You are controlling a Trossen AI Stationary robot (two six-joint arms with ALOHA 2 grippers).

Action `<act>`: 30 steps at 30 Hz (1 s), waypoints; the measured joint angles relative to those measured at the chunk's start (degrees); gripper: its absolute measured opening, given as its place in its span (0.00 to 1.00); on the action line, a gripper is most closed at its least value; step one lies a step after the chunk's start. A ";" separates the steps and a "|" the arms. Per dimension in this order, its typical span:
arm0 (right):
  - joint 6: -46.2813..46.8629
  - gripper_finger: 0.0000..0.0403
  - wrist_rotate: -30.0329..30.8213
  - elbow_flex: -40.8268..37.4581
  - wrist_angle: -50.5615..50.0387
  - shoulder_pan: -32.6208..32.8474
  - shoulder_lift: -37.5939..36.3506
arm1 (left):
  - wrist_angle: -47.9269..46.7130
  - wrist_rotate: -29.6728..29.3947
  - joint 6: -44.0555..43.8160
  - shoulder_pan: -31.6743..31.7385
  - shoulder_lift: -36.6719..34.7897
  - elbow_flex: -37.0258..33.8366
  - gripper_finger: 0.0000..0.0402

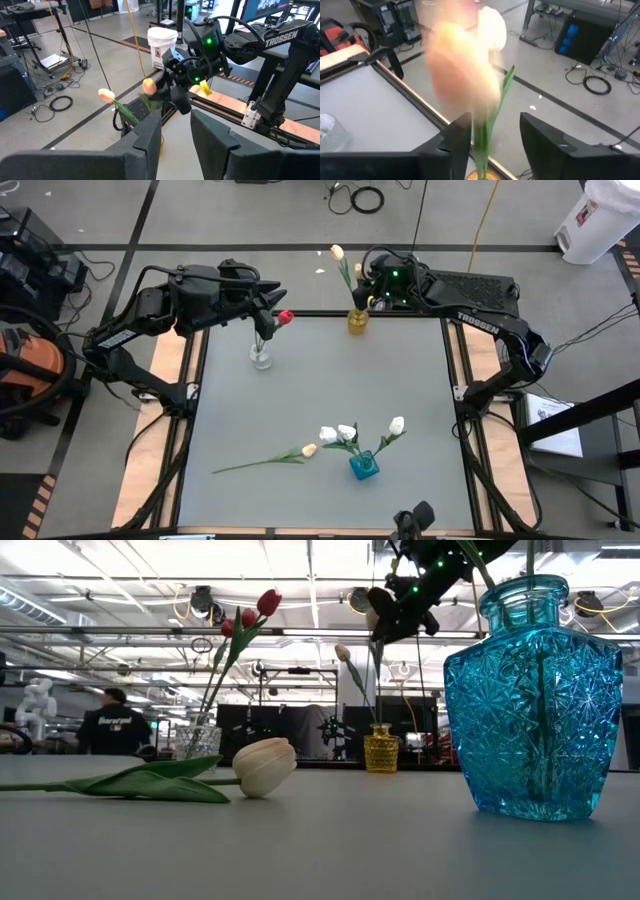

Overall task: Sort flowers into vase by color
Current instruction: Put the top light yellow tulip into the yellow vase, then put the light yellow tulip into the yellow vase

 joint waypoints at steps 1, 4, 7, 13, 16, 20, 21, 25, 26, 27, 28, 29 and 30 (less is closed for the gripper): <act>0.37 0.41 -0.01 0.00 -0.37 -0.01 0.00 | 0.01 0.00 0.00 0.00 0.00 -0.01 0.28; 1.24 0.45 0.01 0.00 -1.67 -0.02 0.00 | 0.01 0.00 0.00 0.00 0.00 -0.01 0.28; 1.29 0.49 0.01 0.00 -2.67 0.23 0.00 | 0.00 0.00 0.01 -0.04 0.00 -0.01 0.28; 1.29 0.53 -0.02 0.00 -4.96 1.89 0.00 | -0.03 0.00 0.02 -0.02 0.00 -0.01 0.28; 1.29 0.54 -0.21 0.00 -6.30 2.91 0.00 | -0.52 0.01 0.02 -0.02 0.00 0.00 0.28; 1.29 0.54 -0.48 0.00 -7.46 3.94 0.00 | -2.51 0.03 -0.02 -0.02 0.02 -0.01 0.28; 1.29 0.54 -0.50 0.00 -7.71 4.09 0.00 | -2.98 0.04 -0.03 -0.02 0.02 -0.01 0.28; 1.29 0.54 -0.03 0.00 -8.63 4.13 -0.41 | -3.11 0.04 -0.03 -0.02 0.02 -0.01 0.28; 1.29 0.54 0.25 -0.02 -8.77 4.13 -0.66 | -3.11 0.04 -0.03 -0.02 0.02 -0.01 0.28; 1.28 0.54 0.42 -0.02 -8.56 4.13 -1.02 | -3.11 0.04 -0.02 0.00 0.02 -0.01 0.28; 1.29 0.54 0.43 -0.02 -8.60 4.05 -1.49 | -3.11 0.04 -0.02 0.00 0.02 -0.01 0.28; 1.29 0.54 0.44 -0.02 -8.90 3.84 -2.07 | -3.11 0.04 -0.02 0.00 0.02 -0.01 0.28; 1.29 0.54 0.45 -0.02 -9.09 3.64 -2.69 | -3.11 0.04 -0.02 0.00 0.02 -0.01 0.28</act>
